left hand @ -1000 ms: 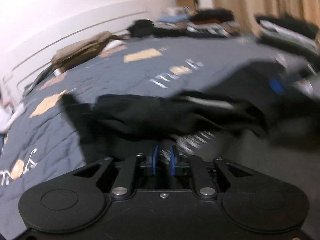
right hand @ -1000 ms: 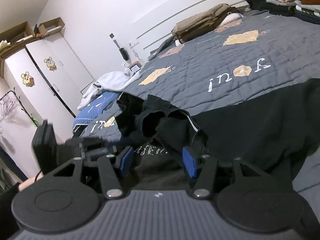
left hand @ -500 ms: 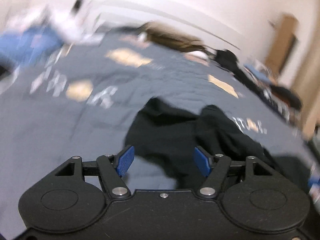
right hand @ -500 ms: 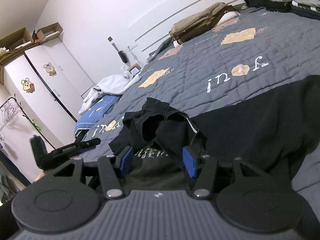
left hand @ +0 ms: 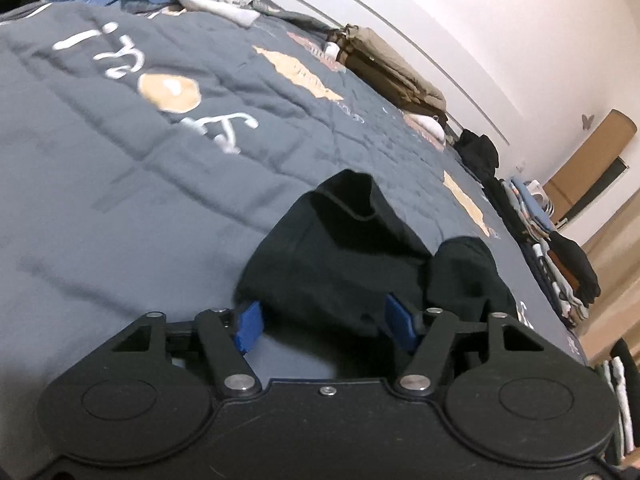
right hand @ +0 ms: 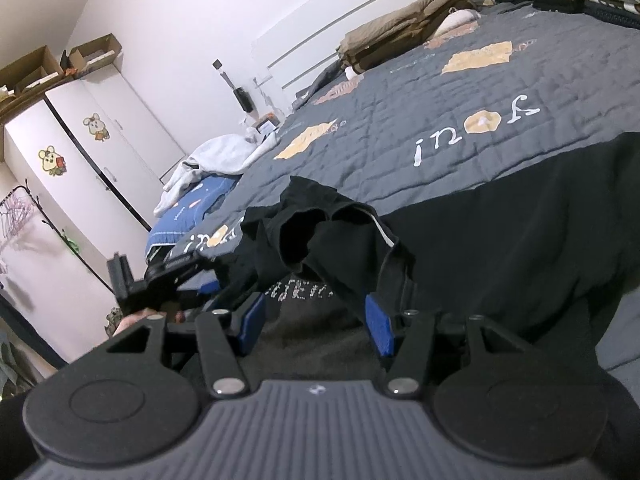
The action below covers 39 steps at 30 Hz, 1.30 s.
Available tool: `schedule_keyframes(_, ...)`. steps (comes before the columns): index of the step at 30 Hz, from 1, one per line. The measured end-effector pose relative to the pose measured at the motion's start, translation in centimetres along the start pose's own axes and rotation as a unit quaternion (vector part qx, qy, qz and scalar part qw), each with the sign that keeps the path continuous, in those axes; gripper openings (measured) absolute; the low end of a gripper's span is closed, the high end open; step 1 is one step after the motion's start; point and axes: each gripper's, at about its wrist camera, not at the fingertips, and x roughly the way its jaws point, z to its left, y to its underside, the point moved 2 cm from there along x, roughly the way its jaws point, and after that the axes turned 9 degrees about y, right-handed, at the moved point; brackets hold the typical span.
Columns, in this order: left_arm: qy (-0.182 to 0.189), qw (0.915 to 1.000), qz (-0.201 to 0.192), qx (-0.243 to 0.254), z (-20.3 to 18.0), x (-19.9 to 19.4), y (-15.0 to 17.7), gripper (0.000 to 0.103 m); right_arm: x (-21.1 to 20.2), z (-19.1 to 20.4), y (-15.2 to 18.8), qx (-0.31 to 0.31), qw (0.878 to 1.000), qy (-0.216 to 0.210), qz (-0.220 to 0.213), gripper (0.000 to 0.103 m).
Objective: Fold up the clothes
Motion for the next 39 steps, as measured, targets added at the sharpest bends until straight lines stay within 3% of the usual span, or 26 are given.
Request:
schedule_keyframes(1,-0.004,1.0,0.001,0.006,-0.2,0.3,-0.2,0.018,0.1,0.0,0.0,0.0,1.0,0.0,0.001,0.054)
schedule_keyframes(2,-0.008,0.9999,-0.001,0.014,-0.5,0.5,-0.4,0.008,0.1,0.0,0.1,0.0,1.0,0.0,0.002,0.054)
schedule_keyframes(8,-0.003,0.9938,-0.073,0.084,-2.7,-5.5,-1.6,0.007,-0.3,-0.4,-0.3,0.009,1.0,-0.002,-0.002,0.054)
schedule_keyframes(13,-0.037,0.9884,-0.113,0.095,-1.4,-13.2,-3.4,0.007,-0.8,-0.2,-0.5,0.012,1.0,-0.007,-0.009,0.054)
schedule_keyframes(16,-0.061,0.9889,-0.102,0.089,-0.5,-17.2,-2.6,0.007,-1.1,-0.1,-0.6,0.014,1.0,-0.01,-0.013,0.054)
schedule_keyframes(18,-0.085,0.9922,-0.048,0.077,0.5,-18.0,-1.2,0.008,-1.4,0.0,-0.7,0.015,1.0,-0.012,-0.016,0.055)
schedule_keyframes(19,-0.103,0.992,-0.024,0.069,1.0,-18.0,-0.3,0.009,-1.4,0.1,-0.7,0.015,1.0,-0.012,-0.016,0.055)
schedule_keyframes(22,-0.142,0.9884,0.025,0.047,2.2,-18.5,2.7,0.027,-1.2,0.0,-1.0,0.009,1.0,-0.01,-0.015,0.055)
schedule_keyframes(24,-0.157,0.9856,0.017,0.061,1.9,-19.9,4.1,0.044,-1.3,0.0,-1.2,0.002,1.0,-0.007,-0.015,0.055)
schedule_keyframes(28,-0.15,0.981,-0.008,0.123,-1.0,-21.8,3.9,0.049,-1.3,-0.1,-1.4,-0.045,0.999,0.013,-0.012,0.055)
schedule_keyframes(30,-0.146,0.9722,-0.006,0.183,-3.6,-21.6,3.4,0.061,-1.3,-0.1,-1.6,-0.07,0.997,0.024,-0.01,0.056)
schedule_keyframes(34,-0.116,0.9362,0.008,0.332,-10.1,-18.6,3.4,0.066,-0.8,-0.2,-1.0,-0.129,0.991,0.044,0.01,0.057)
schedule_keyframes(37,-0.089,0.9008,0.038,0.423,-14.0,-14.7,4.4,0.073,-0.4,0.0,-0.1,-0.17,0.983,0.057,0.029,0.059)
schedule_keyframes(39,-0.07,0.8677,0.067,0.488,-16.2,-11.6,5.6,0.073,0.1,0.3,0.6,-0.2,0.977,0.066,0.036,0.061)
